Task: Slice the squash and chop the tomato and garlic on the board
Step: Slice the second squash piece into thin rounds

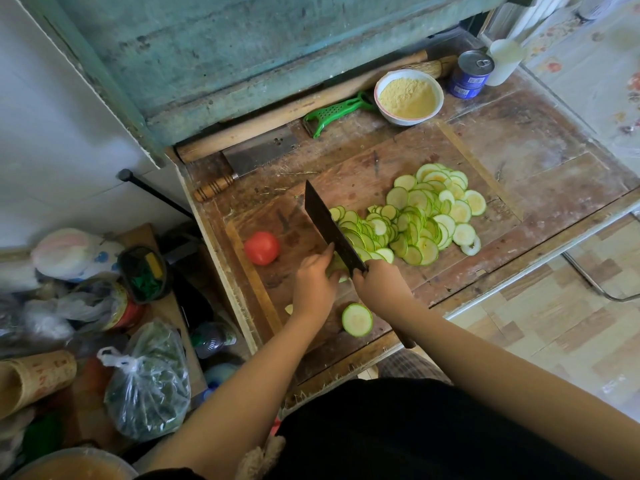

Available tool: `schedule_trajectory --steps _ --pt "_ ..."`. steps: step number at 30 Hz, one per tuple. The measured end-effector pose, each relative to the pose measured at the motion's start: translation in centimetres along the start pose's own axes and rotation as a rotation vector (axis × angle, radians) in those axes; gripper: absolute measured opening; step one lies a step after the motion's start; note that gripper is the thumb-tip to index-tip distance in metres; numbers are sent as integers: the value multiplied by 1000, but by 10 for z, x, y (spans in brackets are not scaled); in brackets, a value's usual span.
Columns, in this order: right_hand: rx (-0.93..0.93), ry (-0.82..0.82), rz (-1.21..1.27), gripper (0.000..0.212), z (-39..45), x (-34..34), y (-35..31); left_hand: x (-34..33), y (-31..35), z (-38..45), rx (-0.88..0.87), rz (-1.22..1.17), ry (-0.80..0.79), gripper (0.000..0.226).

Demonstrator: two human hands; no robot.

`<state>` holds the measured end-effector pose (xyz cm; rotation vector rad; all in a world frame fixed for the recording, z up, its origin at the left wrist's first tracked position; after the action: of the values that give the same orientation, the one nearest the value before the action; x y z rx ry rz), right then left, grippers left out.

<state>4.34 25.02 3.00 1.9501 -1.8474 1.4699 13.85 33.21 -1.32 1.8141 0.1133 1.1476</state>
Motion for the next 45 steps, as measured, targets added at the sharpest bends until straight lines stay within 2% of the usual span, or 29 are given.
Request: schedule_trajectory --steps 9,14,18,25,35,45 --pt "80 88 85 22 -6 13 -6 -1 -5 3 86 -54 -11 56" --pt "89 83 53 22 -24 21 4 0 -16 1 358 -202 38 27" --pt "88 72 72 22 -27 17 4 -3 -27 7 569 -316 31 13" --pt "81 76 74 23 -26 14 7 -9 -30 8 782 -494 25 18" --pt "64 44 31 28 -19 11 4 -12 -34 11 829 -538 24 23" --pt "34 27 69 24 8 -4 -4 -12 -33 11 870 -593 19 22"
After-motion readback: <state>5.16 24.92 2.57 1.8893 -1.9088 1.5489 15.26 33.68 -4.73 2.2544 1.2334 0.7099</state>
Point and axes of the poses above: each hand's wrist, its own z-axis towards the middle knuckle, its own x-axis out of the back of the hand, y = z × x, the point moved 4 cm from there along z, towards the middle knuckle, and after that the axes turned 3 degrees about x, right-handed, at the moved point
